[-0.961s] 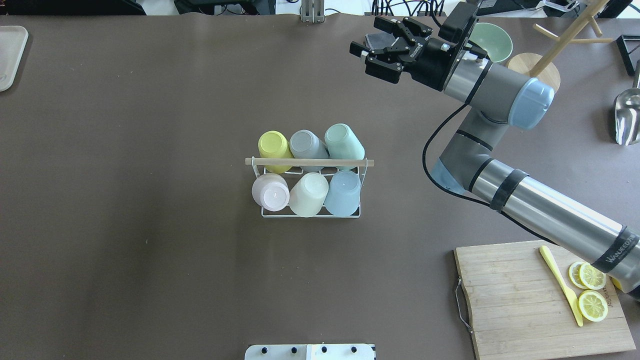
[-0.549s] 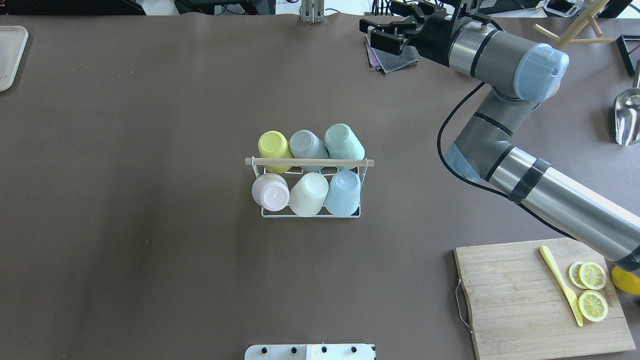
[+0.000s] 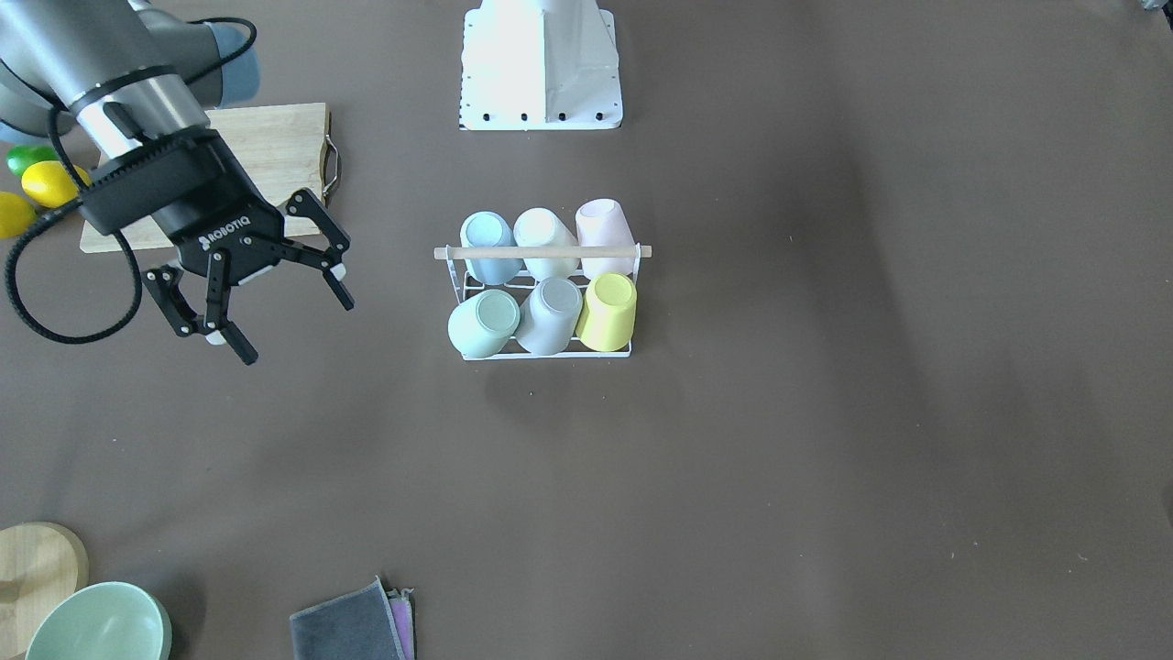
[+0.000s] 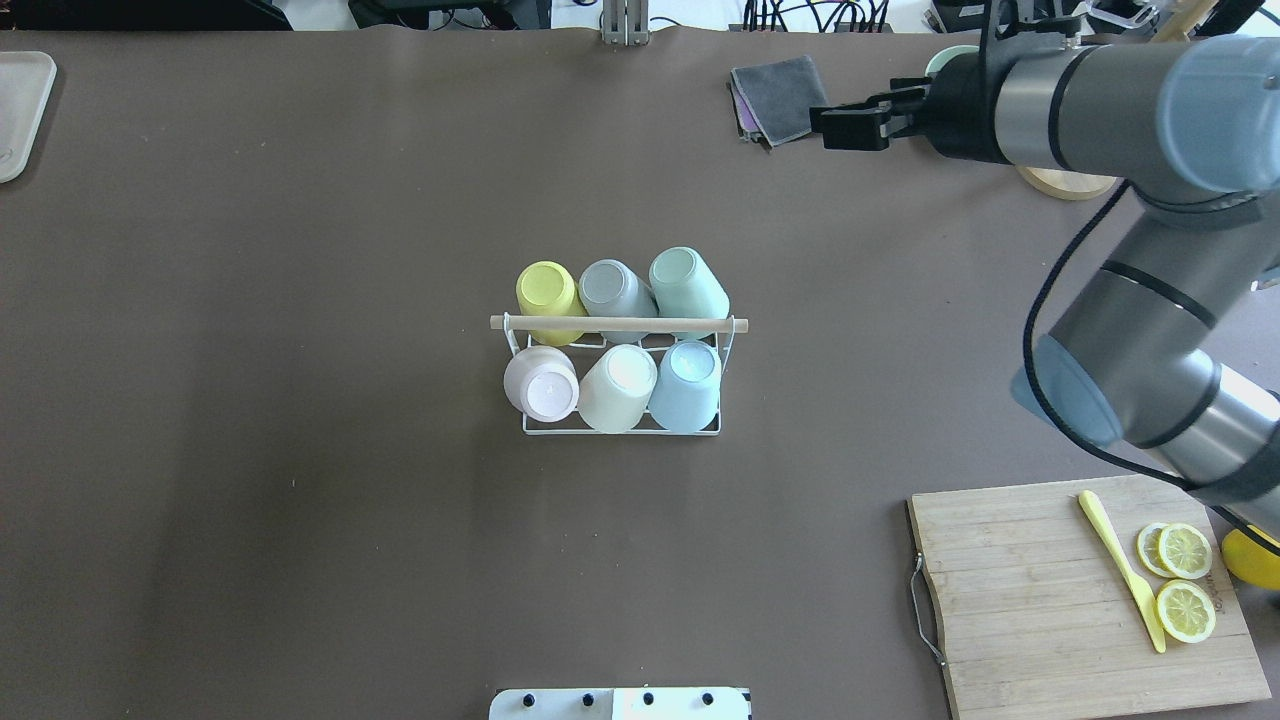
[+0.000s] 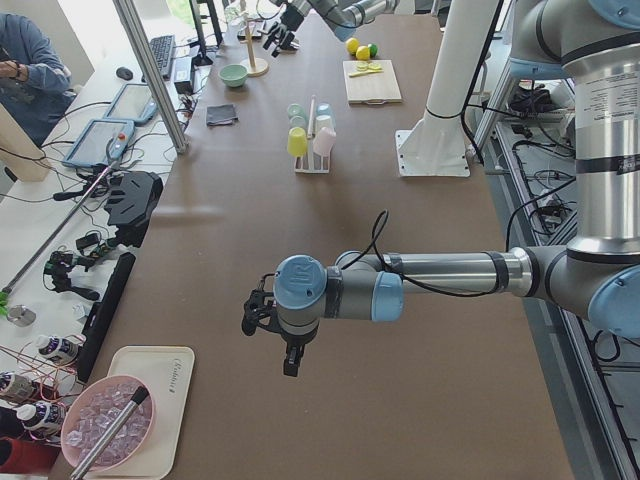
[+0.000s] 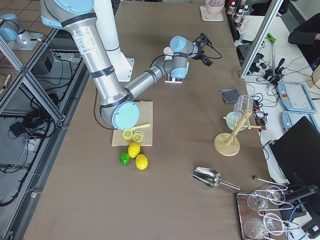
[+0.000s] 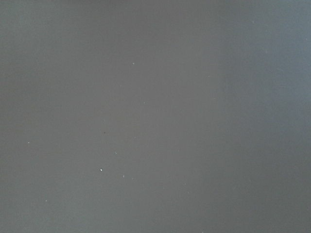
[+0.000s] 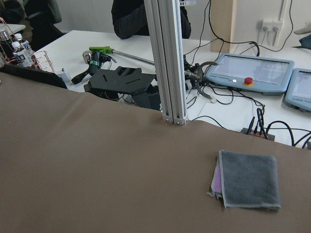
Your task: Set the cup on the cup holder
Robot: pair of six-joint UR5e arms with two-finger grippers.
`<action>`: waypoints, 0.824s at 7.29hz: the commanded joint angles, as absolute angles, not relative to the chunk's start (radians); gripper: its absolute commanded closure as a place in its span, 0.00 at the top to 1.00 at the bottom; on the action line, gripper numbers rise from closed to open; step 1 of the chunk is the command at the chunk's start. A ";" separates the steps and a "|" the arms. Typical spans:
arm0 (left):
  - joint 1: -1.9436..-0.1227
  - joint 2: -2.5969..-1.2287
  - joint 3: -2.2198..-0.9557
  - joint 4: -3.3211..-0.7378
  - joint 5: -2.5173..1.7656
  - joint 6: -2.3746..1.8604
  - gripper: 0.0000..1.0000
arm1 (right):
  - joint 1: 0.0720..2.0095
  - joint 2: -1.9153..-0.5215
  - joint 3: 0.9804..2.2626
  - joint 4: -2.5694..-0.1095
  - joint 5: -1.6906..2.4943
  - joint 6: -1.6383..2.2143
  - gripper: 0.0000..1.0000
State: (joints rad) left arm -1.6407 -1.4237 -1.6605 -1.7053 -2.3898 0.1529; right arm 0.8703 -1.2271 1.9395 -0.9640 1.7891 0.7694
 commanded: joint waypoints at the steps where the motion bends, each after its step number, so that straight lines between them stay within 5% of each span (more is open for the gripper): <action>1: -1.637 -1.422 -1.638 -1.753 -2.395 0.147 0.99 | 0.916 -1.348 2.130 -1.266 1.917 0.770 1.00; 6: -1.635 -1.428 -1.634 -1.752 -2.395 0.138 0.99 | 1.176 -1.531 2.057 -1.748 2.219 0.535 1.00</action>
